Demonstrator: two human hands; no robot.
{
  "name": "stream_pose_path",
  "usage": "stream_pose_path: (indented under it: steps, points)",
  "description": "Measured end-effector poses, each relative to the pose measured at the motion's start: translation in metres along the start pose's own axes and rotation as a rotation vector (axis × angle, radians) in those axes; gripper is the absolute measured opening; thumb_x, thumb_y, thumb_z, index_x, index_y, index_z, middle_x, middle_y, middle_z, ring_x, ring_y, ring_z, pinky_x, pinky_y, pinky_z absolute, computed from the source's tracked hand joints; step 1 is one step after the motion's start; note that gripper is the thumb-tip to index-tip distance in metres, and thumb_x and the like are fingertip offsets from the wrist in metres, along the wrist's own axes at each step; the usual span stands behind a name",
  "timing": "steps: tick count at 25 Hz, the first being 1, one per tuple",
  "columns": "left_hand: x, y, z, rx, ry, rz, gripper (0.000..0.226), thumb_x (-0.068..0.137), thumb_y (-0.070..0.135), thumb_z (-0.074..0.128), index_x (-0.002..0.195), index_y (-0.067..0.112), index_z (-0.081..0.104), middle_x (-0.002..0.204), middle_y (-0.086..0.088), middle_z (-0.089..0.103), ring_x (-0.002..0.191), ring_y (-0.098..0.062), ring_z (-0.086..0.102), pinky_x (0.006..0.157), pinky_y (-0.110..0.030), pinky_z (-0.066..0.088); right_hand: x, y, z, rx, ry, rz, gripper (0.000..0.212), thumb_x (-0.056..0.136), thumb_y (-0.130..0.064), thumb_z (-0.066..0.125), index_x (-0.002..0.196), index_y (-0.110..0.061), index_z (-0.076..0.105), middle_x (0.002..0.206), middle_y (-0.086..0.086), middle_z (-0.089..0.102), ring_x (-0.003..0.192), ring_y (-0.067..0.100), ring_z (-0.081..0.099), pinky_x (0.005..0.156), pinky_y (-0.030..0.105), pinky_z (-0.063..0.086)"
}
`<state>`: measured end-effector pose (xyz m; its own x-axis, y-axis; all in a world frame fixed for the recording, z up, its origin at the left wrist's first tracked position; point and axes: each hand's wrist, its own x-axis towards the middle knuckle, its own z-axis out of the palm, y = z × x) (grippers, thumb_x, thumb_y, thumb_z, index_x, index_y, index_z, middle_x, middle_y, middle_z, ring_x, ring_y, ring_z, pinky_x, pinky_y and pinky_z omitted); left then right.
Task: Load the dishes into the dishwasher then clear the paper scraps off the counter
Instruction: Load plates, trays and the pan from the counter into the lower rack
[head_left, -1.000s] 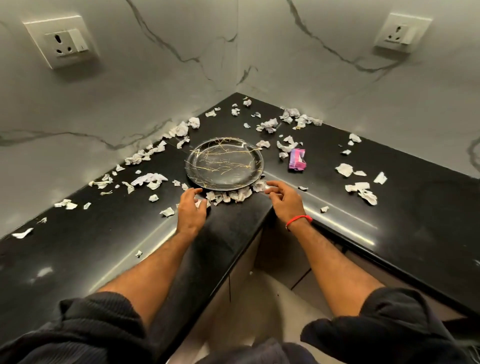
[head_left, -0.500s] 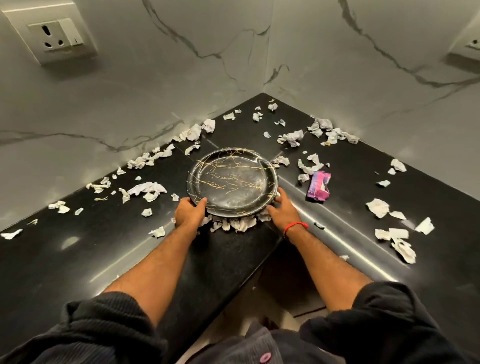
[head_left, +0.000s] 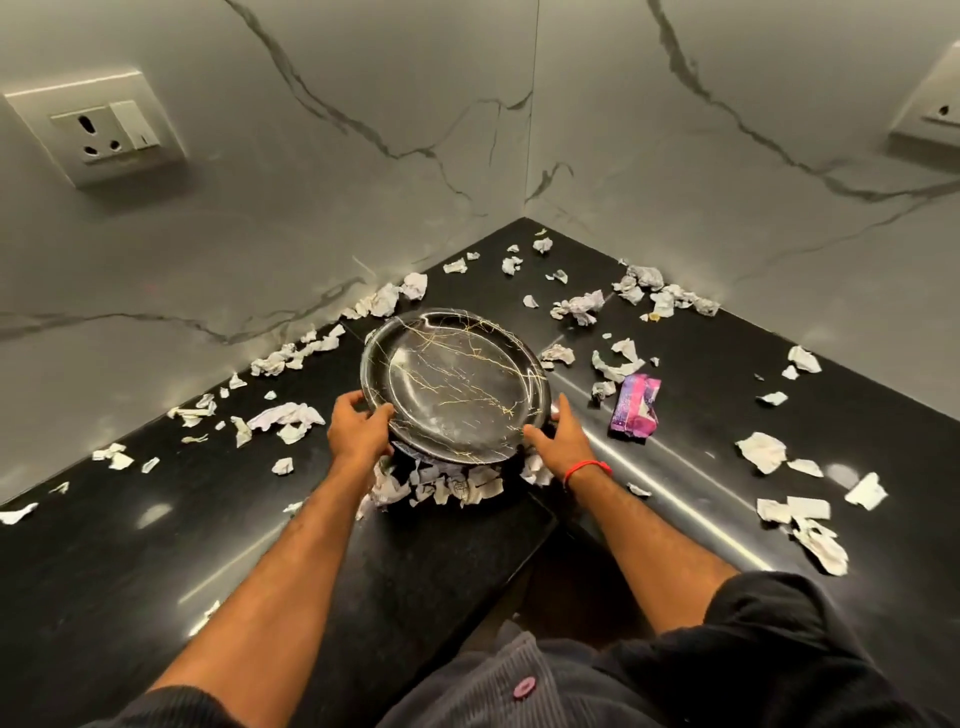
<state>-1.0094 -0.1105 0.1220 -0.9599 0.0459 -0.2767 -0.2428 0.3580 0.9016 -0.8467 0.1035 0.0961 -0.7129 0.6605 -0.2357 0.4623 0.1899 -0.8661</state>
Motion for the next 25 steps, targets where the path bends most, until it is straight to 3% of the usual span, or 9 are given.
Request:
stream_pose_path:
  steps: [3, 6, 9, 12, 18, 20, 25]
  points:
    - [-0.006, 0.008, -0.019, -0.082, -0.1, 0.048, 0.039, 0.095, 0.011, 0.066, 0.129, 0.017, 0.049, 0.097, -0.009, 0.072, 0.075, -0.026, 0.072, 0.042, -0.025, 0.049, -0.006, -0.007, -0.007, 0.143, 0.116, 0.035, 0.08, 0.091, -0.025, 0.067, 0.154, -0.013, 0.019, 0.128, 0.0, 0.053, 0.116, 0.02, 0.054, 0.098, 0.033, 0.042]
    - [-0.018, 0.007, -0.039, -0.107, -0.193, 0.1, 0.035, 0.097, 0.01, 0.064, 0.128, 0.016, 0.049, 0.098, -0.011, 0.07, 0.065, -0.015, 0.063, 0.039, -0.021, 0.042, -0.021, -0.006, -0.022, 0.335, 0.219, 0.054, 0.079, 0.087, -0.029, 0.069, 0.153, -0.019, 0.027, 0.134, 0.004, 0.055, 0.115, 0.024, 0.06, 0.101, 0.047, 0.049]
    - [-0.033, 0.007, -0.042, -0.062, -0.379, 0.158, 0.032, 0.097, 0.011, 0.064, 0.126, 0.016, 0.049, 0.103, -0.017, 0.07, 0.07, -0.018, 0.06, 0.04, -0.023, 0.042, -0.063, -0.005, -0.041, 0.392, 0.361, 0.001, 0.05, 0.091, -0.014, 0.066, 0.138, -0.012, 0.052, 0.12, 0.001, 0.064, 0.106, 0.012, 0.063, 0.1, 0.036, 0.051]
    - [-0.061, 0.01, -0.03, 0.044, -0.586, 0.212, 0.035, 0.098, 0.01, 0.063, 0.128, 0.011, 0.046, 0.099, -0.017, 0.071, 0.07, -0.021, 0.062, 0.04, -0.024, 0.045, -0.118, 0.005, -0.062, 0.467, 0.567, -0.033, 0.022, 0.09, -0.003, 0.062, 0.109, -0.014, 0.066, 0.086, -0.005, 0.067, 0.074, 0.002, 0.062, 0.075, 0.024, 0.051]
    - [-0.14, -0.002, 0.011, 0.238, -0.902, 0.31, 0.039, 0.096, 0.01, 0.065, 0.13, 0.008, 0.045, 0.111, -0.013, 0.068, 0.089, -0.021, 0.068, 0.05, -0.029, 0.05, -0.253, 0.061, -0.091, 0.541, 0.91, 0.045, 0.024, 0.087, -0.002, 0.064, 0.103, -0.02, 0.066, 0.084, -0.003, 0.066, 0.071, 0.006, 0.058, 0.069, 0.023, 0.05]
    - [-0.176, -0.012, 0.023, 0.249, -0.979, 0.368, 0.036, 0.097, 0.015, 0.064, 0.129, 0.013, 0.048, 0.11, -0.008, 0.067, 0.089, -0.017, 0.068, 0.054, -0.03, 0.051, -0.303, 0.084, -0.099, 0.562, 1.013, 0.083, 0.023, 0.086, -0.001, 0.064, 0.097, -0.021, 0.065, 0.082, -0.004, 0.065, 0.072, 0.008, 0.059, 0.07, 0.027, 0.051]
    - [-0.265, -0.04, 0.061, 0.384, -1.151, 0.528, 0.04, 0.101, 0.022, 0.059, 0.139, 0.024, 0.049, 0.108, -0.011, 0.07, 0.081, -0.023, 0.07, 0.055, -0.035, 0.057, -0.418, 0.142, -0.119, 0.544, 1.201, 0.185, 0.027, 0.087, -0.002, 0.063, 0.113, -0.009, 0.065, 0.09, -0.002, 0.068, 0.075, 0.0, 0.063, 0.072, 0.018, 0.051]
